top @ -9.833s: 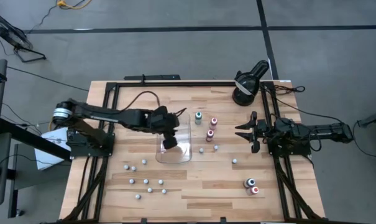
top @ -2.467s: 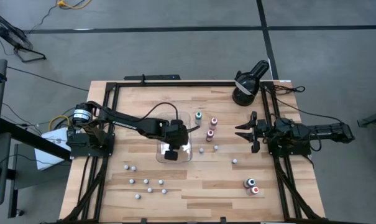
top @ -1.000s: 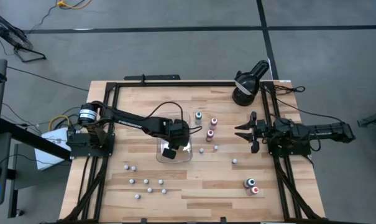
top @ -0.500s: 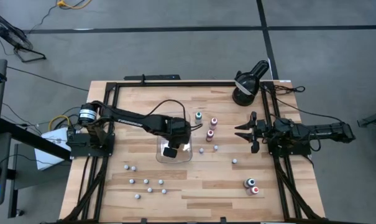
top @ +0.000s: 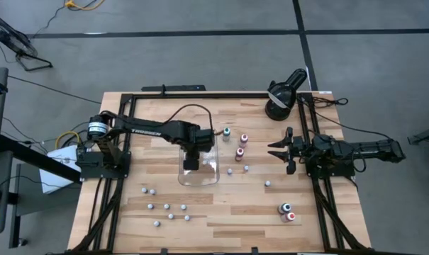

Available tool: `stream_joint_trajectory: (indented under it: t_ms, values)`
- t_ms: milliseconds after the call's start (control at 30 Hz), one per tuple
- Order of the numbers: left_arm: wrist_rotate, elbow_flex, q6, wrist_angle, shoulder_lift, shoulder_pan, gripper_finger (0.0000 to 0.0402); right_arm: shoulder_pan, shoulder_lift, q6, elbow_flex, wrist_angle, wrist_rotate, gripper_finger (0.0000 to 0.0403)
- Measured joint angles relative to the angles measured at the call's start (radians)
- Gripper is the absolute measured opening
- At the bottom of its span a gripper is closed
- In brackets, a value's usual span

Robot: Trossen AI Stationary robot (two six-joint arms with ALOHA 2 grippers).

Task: Pick & Place food coloring
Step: Adjust the small black food coloring bottle in the bin

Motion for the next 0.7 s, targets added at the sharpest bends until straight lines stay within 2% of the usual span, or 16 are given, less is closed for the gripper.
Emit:
stream_joint_trajectory:
  t_ms: [200,500,700]
  values:
    - [-0.025,-0.001,-0.149,-0.012,0.007,0.027,0.0119,0.0,0.0,0.0,0.0,0.0,0.0,0.0113]
    - [-0.025,-0.001,-0.102,-0.027,0.007,-0.01,0.0119,0.0,0.0,0.0,0.0,0.0,0.0,0.0113]
    - [-0.039,-0.002,-0.126,-0.031,0.077,-0.013,0.0119,0.0,0.0,0.0,0.0,-0.002,0.0,0.0113]
